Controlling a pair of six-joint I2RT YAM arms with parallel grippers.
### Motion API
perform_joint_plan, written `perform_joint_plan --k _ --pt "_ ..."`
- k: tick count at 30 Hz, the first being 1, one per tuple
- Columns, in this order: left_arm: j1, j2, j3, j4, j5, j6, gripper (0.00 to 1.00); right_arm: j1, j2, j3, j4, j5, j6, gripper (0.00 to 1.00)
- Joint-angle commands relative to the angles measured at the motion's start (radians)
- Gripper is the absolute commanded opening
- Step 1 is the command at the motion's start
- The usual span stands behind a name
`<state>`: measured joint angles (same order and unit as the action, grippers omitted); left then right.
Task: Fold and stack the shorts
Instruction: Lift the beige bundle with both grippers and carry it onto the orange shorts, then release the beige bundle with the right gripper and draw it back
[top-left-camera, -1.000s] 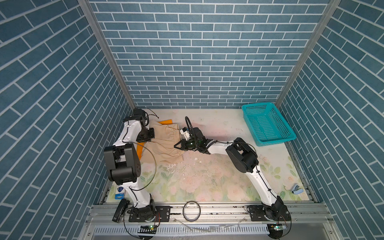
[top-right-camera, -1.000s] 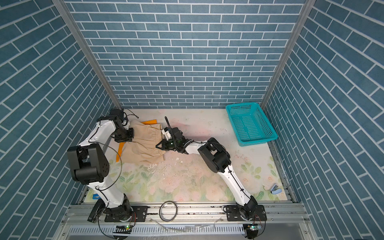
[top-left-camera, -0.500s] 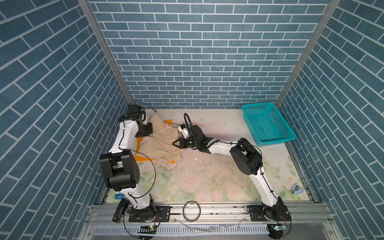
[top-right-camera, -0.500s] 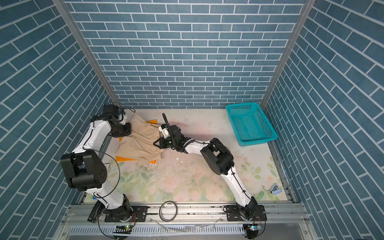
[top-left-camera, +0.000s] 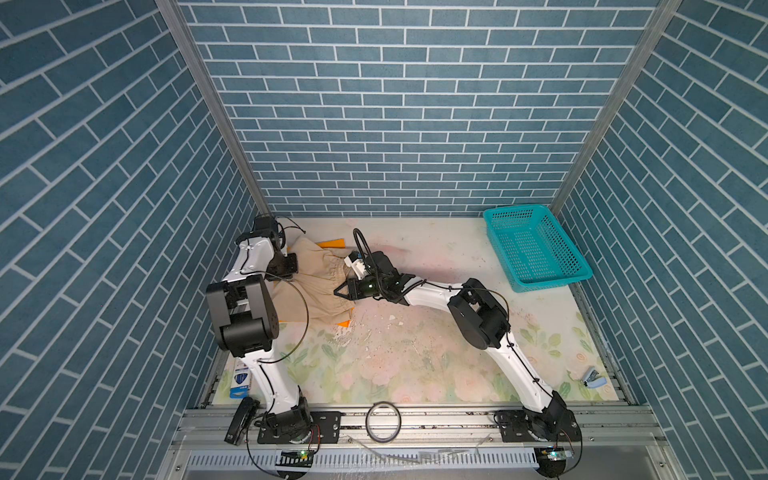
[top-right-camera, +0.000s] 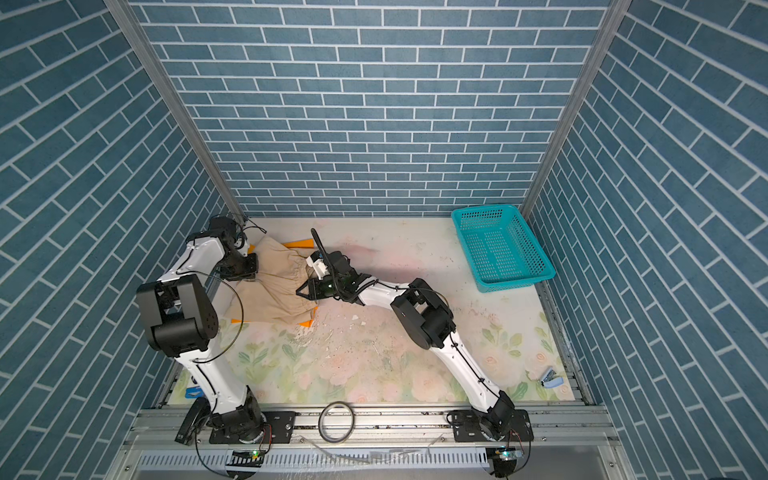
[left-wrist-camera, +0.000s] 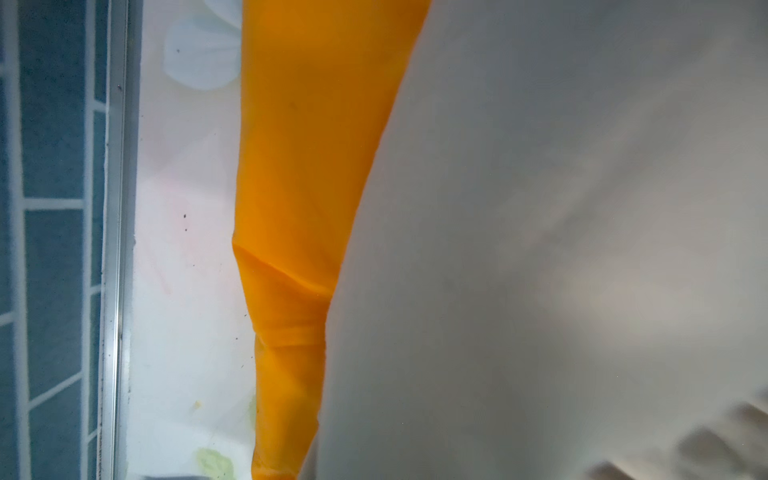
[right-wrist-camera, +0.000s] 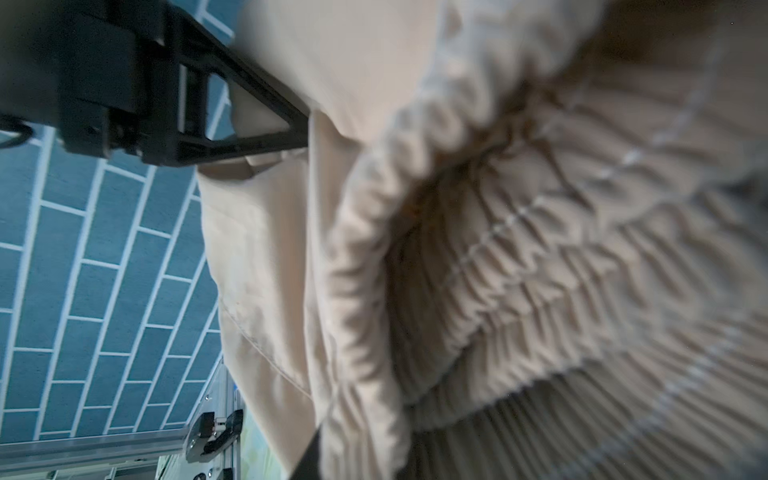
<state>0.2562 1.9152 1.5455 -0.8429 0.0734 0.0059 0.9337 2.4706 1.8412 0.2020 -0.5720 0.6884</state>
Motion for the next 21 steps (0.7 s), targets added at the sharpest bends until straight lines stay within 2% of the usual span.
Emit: perform_joint_plan --k 1,4,5,7,12,17,19,21 --pt "0.028 -0.007 -0.008 0.044 -0.046 -0.027 0.41 0.0 -0.011 0.008 -0.083 0.001 -0.056 0.44" --pt "0.031 -0.039 0.003 0.037 -0.077 -0.055 0.91 -0.008 -0.068 -0.026 -0.127 0.036 -0.103 0.52" --pt "0.031 -0.058 0.008 0.035 -0.08 -0.067 1.0 -0.014 -0.095 -0.044 -0.133 0.05 -0.118 0.55" --pt "0.03 -0.102 0.014 0.03 -0.068 -0.098 1.0 -0.027 -0.142 -0.073 -0.149 0.071 -0.138 0.61" --pt "0.015 -0.236 0.03 -0.011 -0.018 -0.175 1.0 -0.075 -0.263 -0.133 -0.184 0.089 -0.176 0.65" --pt "-0.092 -0.398 -0.061 -0.029 0.023 -0.21 1.0 -0.125 -0.404 -0.245 -0.195 0.098 -0.215 0.65" --pt "-0.151 -0.447 -0.129 0.021 0.069 -0.213 0.99 -0.145 -0.454 -0.31 -0.177 0.097 -0.225 0.63" --pt "-0.195 -0.472 -0.194 0.117 0.121 -0.202 0.93 -0.163 -0.506 -0.389 -0.141 0.097 -0.231 0.62"
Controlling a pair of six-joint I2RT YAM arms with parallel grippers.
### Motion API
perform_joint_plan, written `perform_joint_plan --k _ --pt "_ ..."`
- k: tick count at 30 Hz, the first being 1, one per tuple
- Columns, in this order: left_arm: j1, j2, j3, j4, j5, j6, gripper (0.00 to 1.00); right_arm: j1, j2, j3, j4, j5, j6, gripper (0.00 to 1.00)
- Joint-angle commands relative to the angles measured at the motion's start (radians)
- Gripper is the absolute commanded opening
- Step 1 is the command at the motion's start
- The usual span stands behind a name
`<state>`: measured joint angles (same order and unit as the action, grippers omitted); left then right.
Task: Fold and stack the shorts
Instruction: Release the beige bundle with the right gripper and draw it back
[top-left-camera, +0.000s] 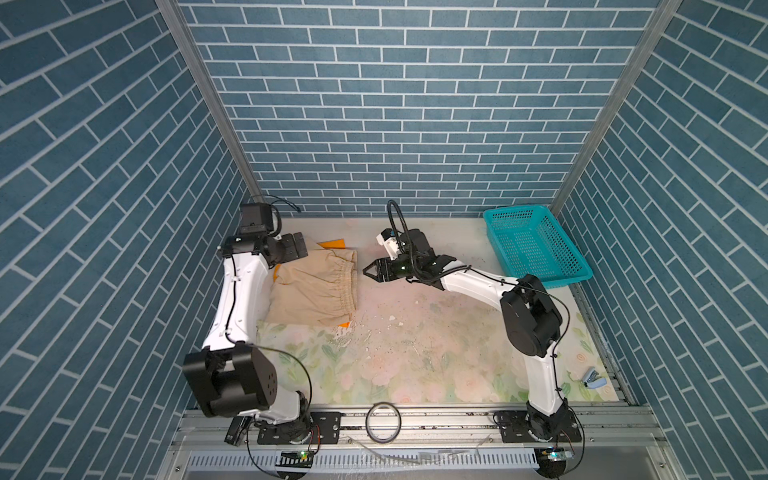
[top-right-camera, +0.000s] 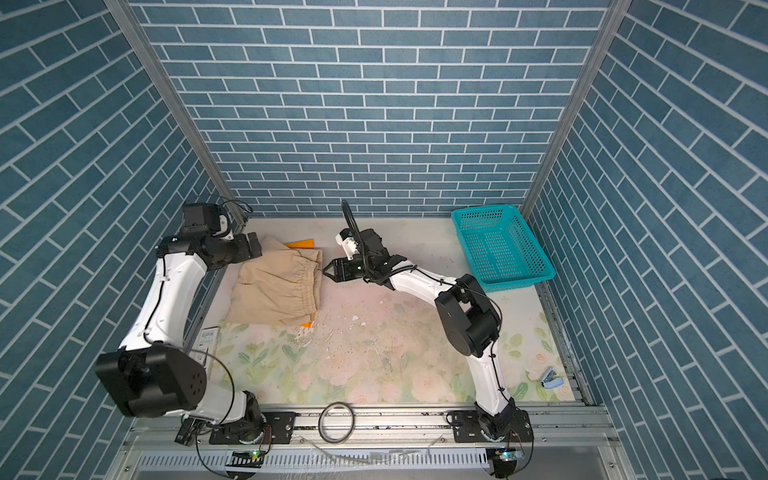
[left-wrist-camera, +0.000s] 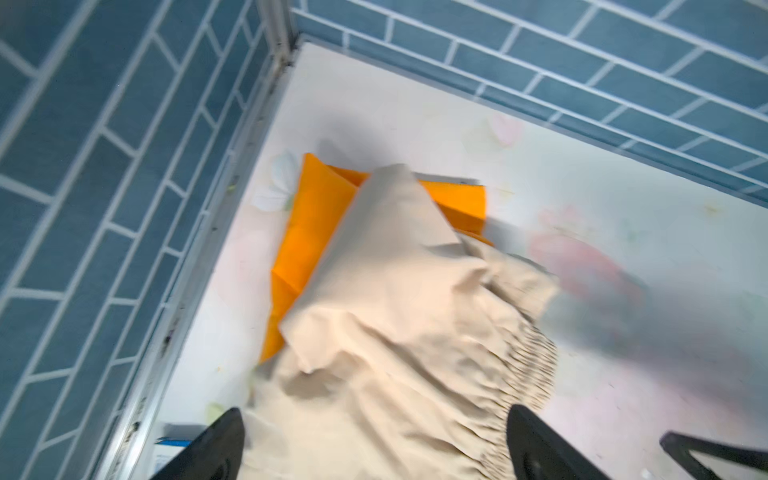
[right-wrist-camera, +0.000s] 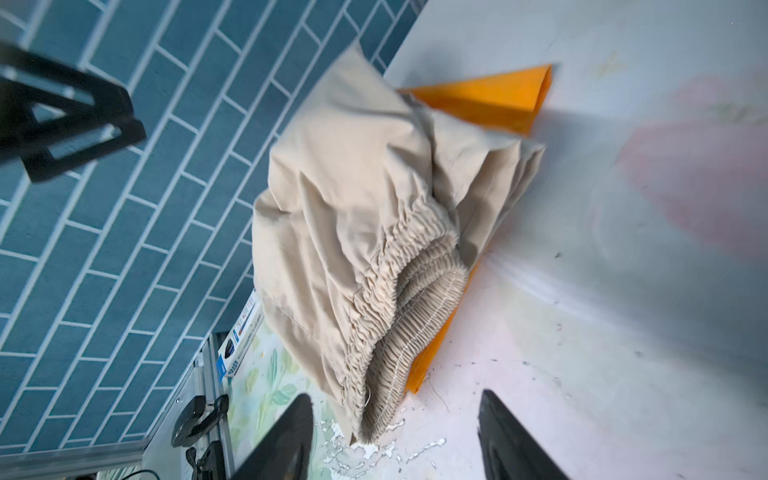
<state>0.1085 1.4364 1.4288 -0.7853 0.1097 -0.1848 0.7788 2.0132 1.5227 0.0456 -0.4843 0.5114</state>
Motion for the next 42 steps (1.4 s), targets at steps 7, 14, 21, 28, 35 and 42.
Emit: perform_joint_plan --k 7,14,21,28,35,42 --pt "-0.059 0.152 -0.039 0.311 0.232 0.028 0.47 -0.03 -0.152 -0.245 0.098 0.01 -0.07 0.57" --pt "-0.027 0.354 0.056 0.364 0.241 0.074 0.24 -0.031 -0.183 -0.327 0.141 0.013 -0.056 0.56" --pt "0.042 0.49 0.018 0.538 0.254 0.043 0.18 -0.031 -0.189 -0.358 0.143 0.01 -0.054 0.56" --pt "0.085 0.605 0.033 0.612 0.278 0.006 0.17 -0.03 -0.18 -0.355 0.132 0.027 -0.056 0.56" --pt "0.086 0.67 0.086 0.578 0.259 0.042 0.24 -0.03 -0.185 -0.339 0.111 0.036 -0.069 0.57" --pt "0.075 0.543 0.173 0.421 0.255 0.039 0.67 -0.034 -0.227 -0.332 0.08 0.055 -0.114 0.59"
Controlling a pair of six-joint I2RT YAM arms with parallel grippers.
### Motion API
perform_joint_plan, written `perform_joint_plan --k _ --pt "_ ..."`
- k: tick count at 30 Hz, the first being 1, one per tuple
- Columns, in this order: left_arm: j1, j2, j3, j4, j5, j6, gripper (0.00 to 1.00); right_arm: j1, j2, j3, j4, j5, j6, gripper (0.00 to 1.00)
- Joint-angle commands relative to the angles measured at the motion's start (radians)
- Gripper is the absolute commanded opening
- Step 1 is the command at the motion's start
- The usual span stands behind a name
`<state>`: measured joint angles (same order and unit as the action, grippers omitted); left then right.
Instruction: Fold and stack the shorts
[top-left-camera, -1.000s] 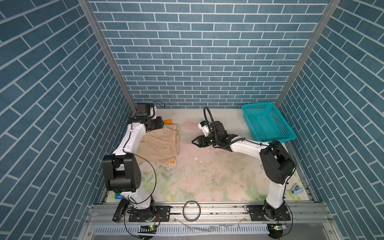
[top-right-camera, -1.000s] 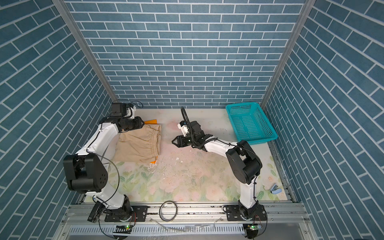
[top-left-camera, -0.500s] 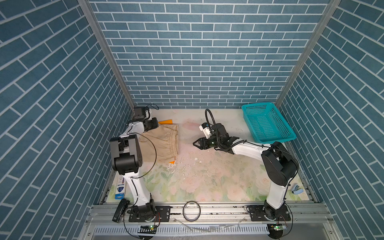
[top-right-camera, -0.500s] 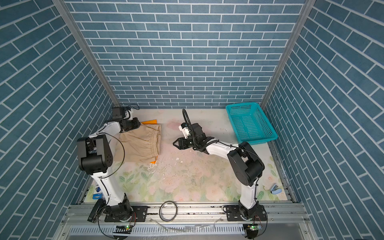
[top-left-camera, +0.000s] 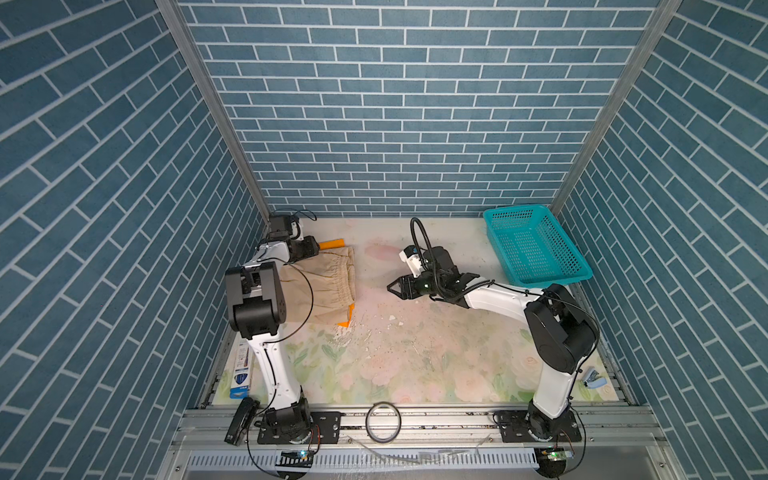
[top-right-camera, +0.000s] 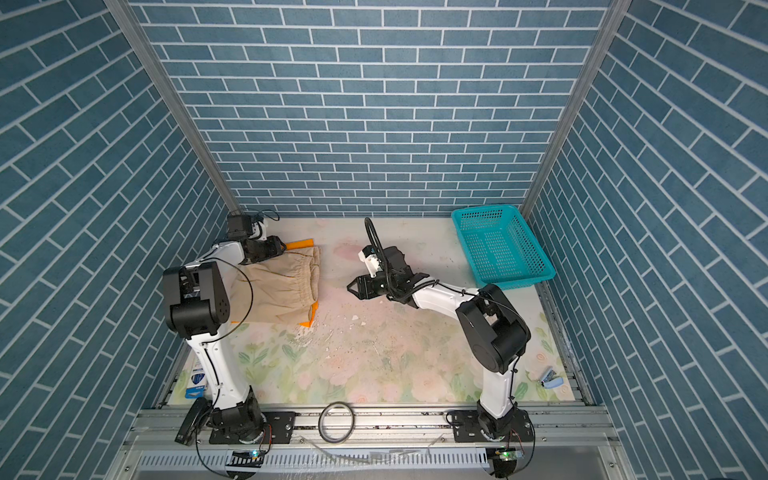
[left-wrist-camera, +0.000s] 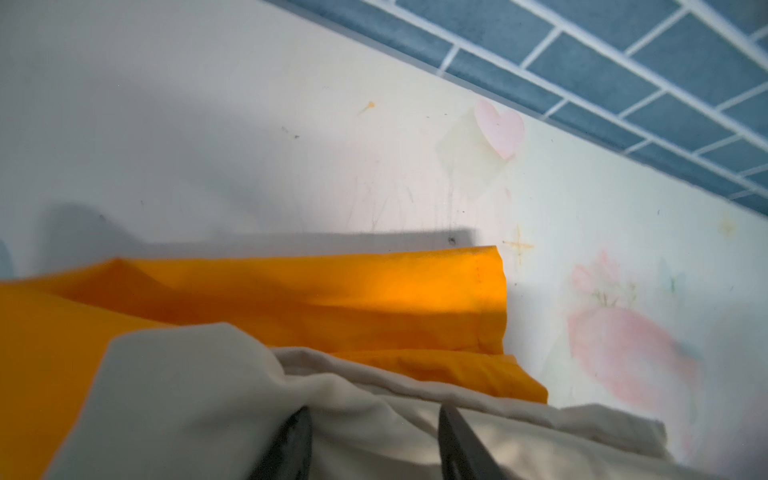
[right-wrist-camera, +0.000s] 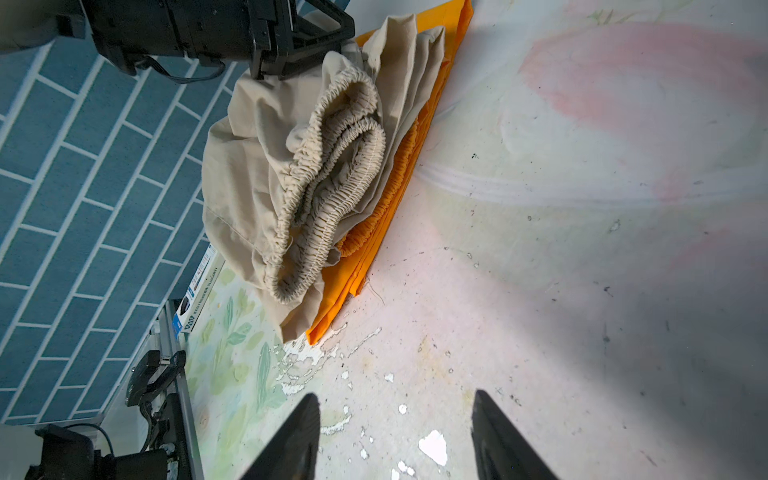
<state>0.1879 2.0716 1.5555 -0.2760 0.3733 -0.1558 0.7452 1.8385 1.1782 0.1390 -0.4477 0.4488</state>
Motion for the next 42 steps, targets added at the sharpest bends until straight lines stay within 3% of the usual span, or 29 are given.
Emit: perform_joint_plan --k 1,4,9,11,13,16,18,19,23,33,42 --pt "-0.013 -0.123 0.053 -0.131 -0.026 0.006 0.75 -0.002 -0.058 0.008 -0.01 0.018 -0.053 0.59" --pt "-0.05 -0.215 0.054 -0.269 -0.116 -0.015 0.83 -0.01 -0.07 -0.008 0.007 0.016 -0.05 0.6" --pt "-0.126 -0.415 -0.091 -0.406 -0.181 -0.078 0.81 -0.024 -0.097 -0.041 0.005 0.011 -0.048 0.6" --pt "-0.146 -0.499 -0.174 -0.444 -0.158 -0.119 0.71 -0.033 -0.105 -0.049 -0.01 0.012 -0.05 0.59" --pt "-0.166 -0.582 -0.257 -0.479 -0.088 -0.143 0.54 -0.043 -0.122 -0.064 -0.014 0.022 -0.047 0.59" --pt "-0.214 -0.667 -0.337 -0.561 -0.141 -0.159 0.28 -0.057 -0.14 -0.094 -0.001 0.026 -0.04 0.59" --pt "-0.237 -0.702 -0.395 -0.565 -0.187 -0.177 0.04 -0.065 -0.146 -0.104 -0.008 0.027 -0.041 0.59" --pt "-0.238 -0.709 -0.429 -0.551 -0.193 -0.194 0.0 -0.071 -0.151 -0.11 -0.013 0.027 -0.041 0.59" --pt "-0.243 -0.702 -0.536 -0.473 -0.149 -0.245 0.0 -0.087 -0.189 -0.146 -0.037 0.039 -0.043 0.58" --pt "-0.265 -0.685 -0.742 -0.333 -0.166 -0.307 0.0 -0.11 -0.261 -0.223 -0.086 0.078 -0.056 0.58" --pt "-0.263 -0.58 -0.756 -0.246 -0.225 -0.292 0.0 -0.112 -0.24 -0.221 -0.067 0.017 -0.037 0.58"
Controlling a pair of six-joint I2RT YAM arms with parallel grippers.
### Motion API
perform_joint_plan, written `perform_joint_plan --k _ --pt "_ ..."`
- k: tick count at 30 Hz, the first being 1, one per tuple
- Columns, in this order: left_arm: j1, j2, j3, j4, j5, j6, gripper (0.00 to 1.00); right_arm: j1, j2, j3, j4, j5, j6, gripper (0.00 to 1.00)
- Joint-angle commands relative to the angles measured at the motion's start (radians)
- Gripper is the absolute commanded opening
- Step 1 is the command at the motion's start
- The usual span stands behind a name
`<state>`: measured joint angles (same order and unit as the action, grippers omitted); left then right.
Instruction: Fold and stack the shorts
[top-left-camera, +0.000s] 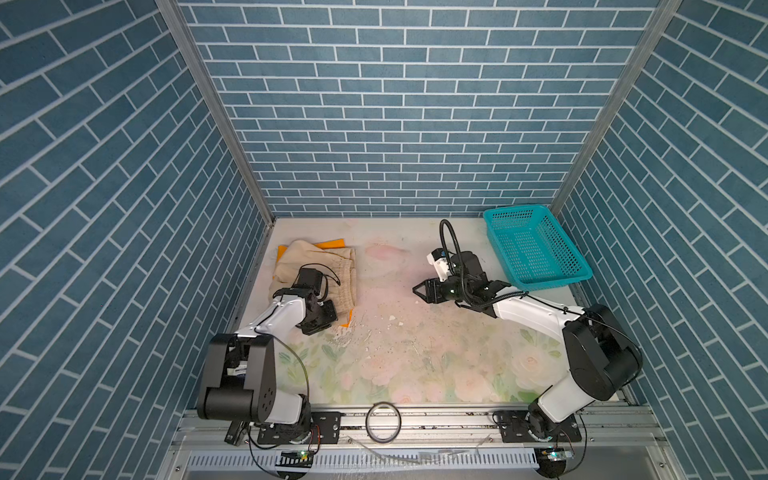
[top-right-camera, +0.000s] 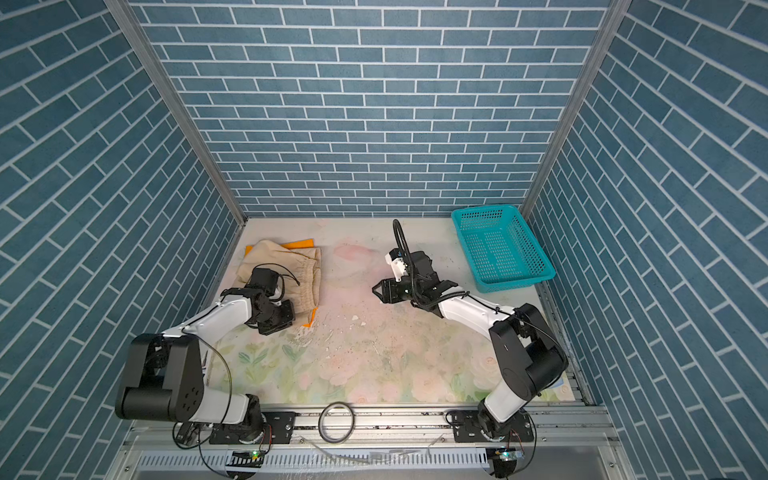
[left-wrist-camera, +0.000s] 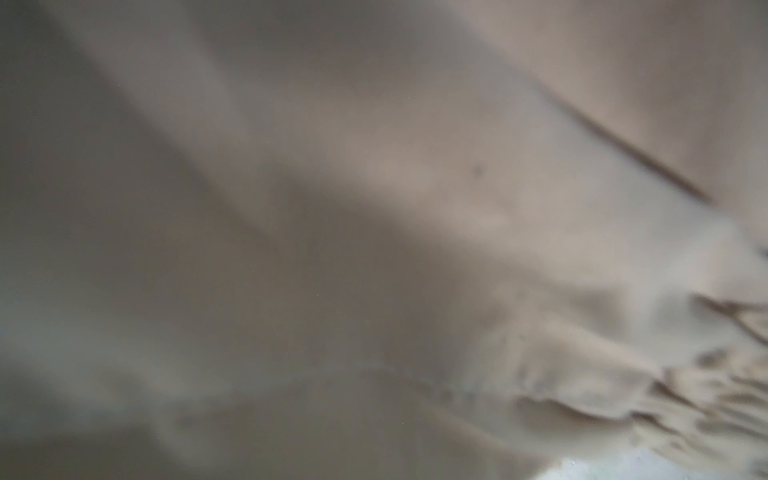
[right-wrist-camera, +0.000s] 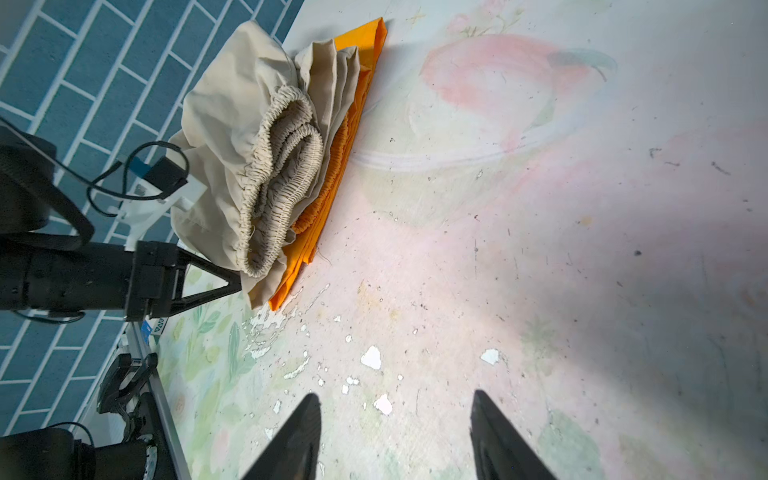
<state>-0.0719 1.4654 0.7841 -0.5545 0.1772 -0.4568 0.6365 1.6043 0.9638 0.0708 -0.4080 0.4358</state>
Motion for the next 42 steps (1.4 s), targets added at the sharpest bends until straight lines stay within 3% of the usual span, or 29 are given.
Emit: perform_joint_plan --k 1,10,19,22,25,28,38,42 --pt "-0.002 0.039 0.019 0.038 -0.033 0.017 0.0 -0.004 -0.006 -0.008 0.002 -0.021 -0.023 0.58" --pt "0.071 0.15 0.074 0.047 -0.068 0.099 0.0 -0.004 -0.004 -0.01 0.008 -0.016 -0.019 0.58" --pt "0.21 0.319 0.261 0.018 -0.043 0.2 0.0 -0.005 0.025 0.008 0.053 -0.023 0.016 0.58" --pt "0.214 0.389 0.356 0.003 -0.054 0.222 0.0 -0.005 0.035 0.017 0.053 -0.023 0.021 0.58" --pt "0.213 0.458 0.443 -0.003 0.016 0.216 0.0 -0.005 0.04 0.032 0.034 -0.018 0.016 0.58" --pt "0.211 0.465 0.456 0.038 0.056 0.185 0.0 -0.005 0.037 0.029 0.027 -0.001 0.014 0.58" --pt "0.214 0.536 0.599 0.054 0.031 0.162 0.0 -0.013 0.029 0.059 -0.037 0.032 -0.025 0.58" --pt "0.209 0.559 0.641 0.118 0.097 0.126 0.0 -0.029 -0.009 0.031 -0.064 0.078 -0.037 0.58"
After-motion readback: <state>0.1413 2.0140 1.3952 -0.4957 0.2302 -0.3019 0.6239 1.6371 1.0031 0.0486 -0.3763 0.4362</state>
